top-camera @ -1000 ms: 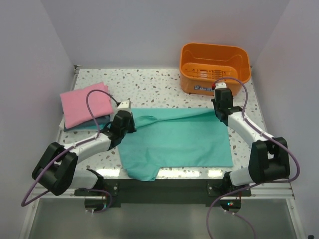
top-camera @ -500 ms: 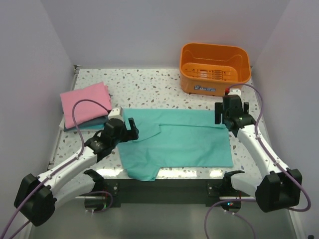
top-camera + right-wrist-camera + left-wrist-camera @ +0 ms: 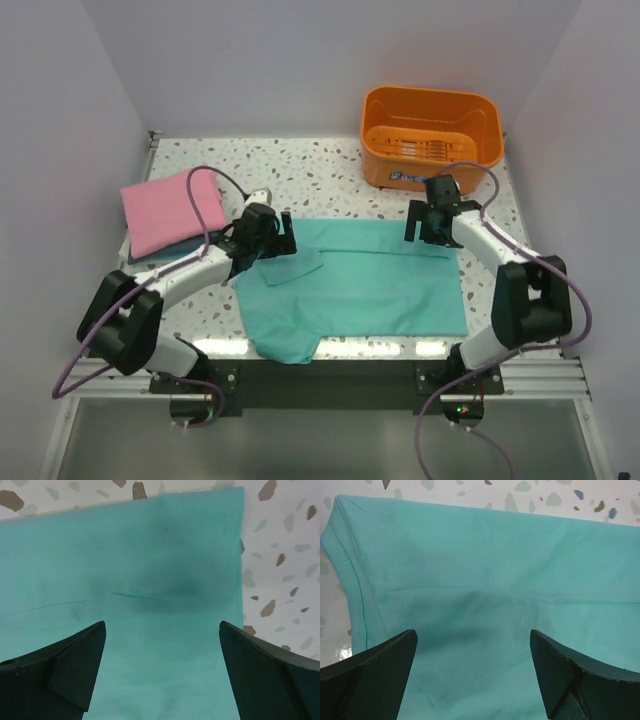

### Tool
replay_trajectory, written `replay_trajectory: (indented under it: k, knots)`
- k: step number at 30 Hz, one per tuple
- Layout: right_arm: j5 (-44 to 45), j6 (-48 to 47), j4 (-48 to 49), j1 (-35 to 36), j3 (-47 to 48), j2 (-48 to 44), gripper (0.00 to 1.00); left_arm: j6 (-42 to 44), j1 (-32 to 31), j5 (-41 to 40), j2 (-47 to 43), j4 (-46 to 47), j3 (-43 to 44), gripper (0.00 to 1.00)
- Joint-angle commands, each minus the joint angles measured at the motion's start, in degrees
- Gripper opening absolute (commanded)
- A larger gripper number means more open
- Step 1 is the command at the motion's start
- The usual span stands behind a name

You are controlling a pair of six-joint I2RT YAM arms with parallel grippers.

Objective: Fold and stack the t-shirts
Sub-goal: Fold the tshirt

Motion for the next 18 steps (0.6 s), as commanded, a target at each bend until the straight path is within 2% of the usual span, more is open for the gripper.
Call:
replay_trajectory:
  k: [1, 8, 14, 18]
  knots:
    - [-3.9, 4.4, 2.3, -0.8, 1.9, 4.6, 0.99, 1.9, 2.8, 2.2, 6.0, 5.2, 2.6, 1.0]
    - [-4.0, 4.3, 7.0, -2.5, 3.6, 16.4, 0.99, 4.0, 9.5, 11.1, 15.5, 12.5, 3.3, 1.0]
    - [-0.8, 3.8, 8.7, -3.1, 7.6, 23.6, 0.99, 6.2, 11.3, 11.0, 24.2, 13.2, 9.4, 1.0]
    - [-2.4, 3.7, 8.0, -3.4, 12.6, 27.3, 0.98, 7.2, 12.1, 11.0, 30.4, 12.5, 15.0, 1.0]
